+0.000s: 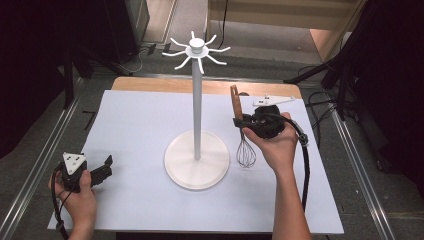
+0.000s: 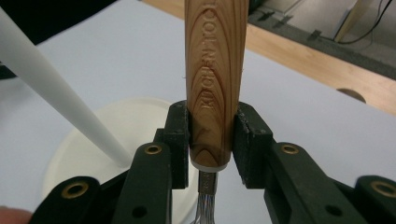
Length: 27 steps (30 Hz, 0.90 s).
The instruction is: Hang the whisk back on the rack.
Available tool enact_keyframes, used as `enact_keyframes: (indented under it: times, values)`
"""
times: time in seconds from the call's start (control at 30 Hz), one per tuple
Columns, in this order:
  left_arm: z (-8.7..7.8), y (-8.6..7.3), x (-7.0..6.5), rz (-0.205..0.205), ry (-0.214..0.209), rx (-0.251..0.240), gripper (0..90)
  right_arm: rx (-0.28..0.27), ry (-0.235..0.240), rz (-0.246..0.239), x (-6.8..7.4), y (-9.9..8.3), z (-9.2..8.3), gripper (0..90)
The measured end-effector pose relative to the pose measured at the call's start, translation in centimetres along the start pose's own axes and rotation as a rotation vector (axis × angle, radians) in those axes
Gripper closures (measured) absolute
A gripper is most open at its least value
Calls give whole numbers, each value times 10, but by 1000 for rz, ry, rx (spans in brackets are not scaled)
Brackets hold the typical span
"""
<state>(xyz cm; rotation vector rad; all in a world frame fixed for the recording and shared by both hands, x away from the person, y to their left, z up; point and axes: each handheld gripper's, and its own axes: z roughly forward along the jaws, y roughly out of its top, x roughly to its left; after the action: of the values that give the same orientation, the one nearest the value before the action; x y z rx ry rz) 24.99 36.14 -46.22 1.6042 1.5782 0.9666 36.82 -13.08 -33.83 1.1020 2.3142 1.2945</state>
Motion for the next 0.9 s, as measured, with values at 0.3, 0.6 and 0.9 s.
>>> enact_keyframes:
  times: [0.3,0.6,0.9]
  values:
    - [0,0,0,2,0,0,135,-156,19,-9,12,-1,-14,709]
    - [0,0,0,-1,0,-1,135,-256,45,-28,24,1,-26,709]
    - [0,0,0,-1,0,1,135,-344,56,-52,36,3,-37,708]
